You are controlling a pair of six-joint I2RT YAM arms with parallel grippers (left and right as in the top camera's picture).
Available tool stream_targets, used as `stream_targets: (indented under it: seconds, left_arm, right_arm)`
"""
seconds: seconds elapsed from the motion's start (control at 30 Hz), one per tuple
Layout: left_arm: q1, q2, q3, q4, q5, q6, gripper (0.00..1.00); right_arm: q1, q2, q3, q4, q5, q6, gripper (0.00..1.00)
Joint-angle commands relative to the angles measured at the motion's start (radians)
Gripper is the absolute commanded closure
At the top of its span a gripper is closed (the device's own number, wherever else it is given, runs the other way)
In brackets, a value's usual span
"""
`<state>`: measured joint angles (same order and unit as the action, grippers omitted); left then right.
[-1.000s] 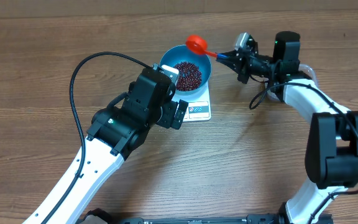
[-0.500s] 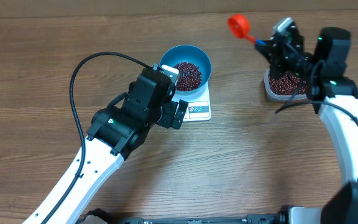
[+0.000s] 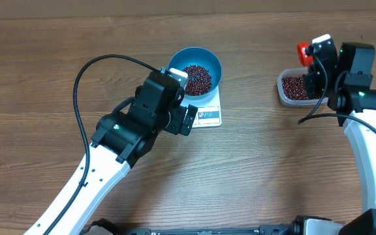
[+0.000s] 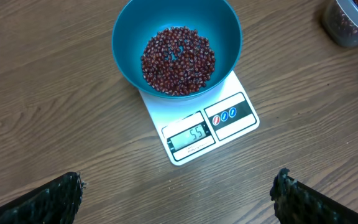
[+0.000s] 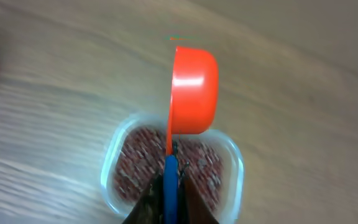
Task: Scoop item into bowl and weigh 150g on scale
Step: 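Move the empty red scoop with the right gripper back to the bean tub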
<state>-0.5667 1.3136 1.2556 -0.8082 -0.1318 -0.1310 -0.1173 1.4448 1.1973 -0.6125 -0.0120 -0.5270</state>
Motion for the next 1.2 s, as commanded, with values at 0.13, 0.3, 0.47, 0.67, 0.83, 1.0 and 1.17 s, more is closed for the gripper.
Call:
stream_targets:
  seconds: [0.13, 0.3, 0.47, 0.67, 0.83, 1.0, 1.17]
  left_arm:
    - [0.005, -0.011, 0.016, 0.000, -0.009, 0.004, 0.01]
    - [0.005, -0.011, 0.016, 0.000, -0.009, 0.004, 0.00]
    - [0.005, -0.011, 0.016, 0.000, -0.009, 0.004, 0.00]
    - [0.005, -0.011, 0.016, 0.000, -0.009, 0.004, 0.00]
    - [0.005, -0.011, 0.016, 0.000, -0.009, 0.004, 0.00]
    - [0.005, -0.011, 0.016, 0.000, -0.009, 0.004, 0.00]
    - [0.005, -0.011, 0.016, 0.000, -0.009, 0.004, 0.00]
  right_arm:
    - [-0.003, -0.012, 0.001, -0.067, 0.161, 0.007, 0.96]
    - [-0.003, -0.001, 0.000, -0.135, 0.161, 0.007, 0.96]
    - [-0.003, 0.044, 0.000, -0.160, 0.161, 0.008, 0.96]
    - [-0.003, 0.134, 0.000, -0.121, 0.203, 0.006, 0.96]
    - [-0.003, 0.155, 0.000, -0.094, 0.284, 0.006, 0.96]
    - [-0.003, 0.156, 0.000, -0.071, 0.311, 0.003, 0.96]
    - [-0.003, 0.163, 0.000, -0.094, 0.311, 0.003, 0.96]
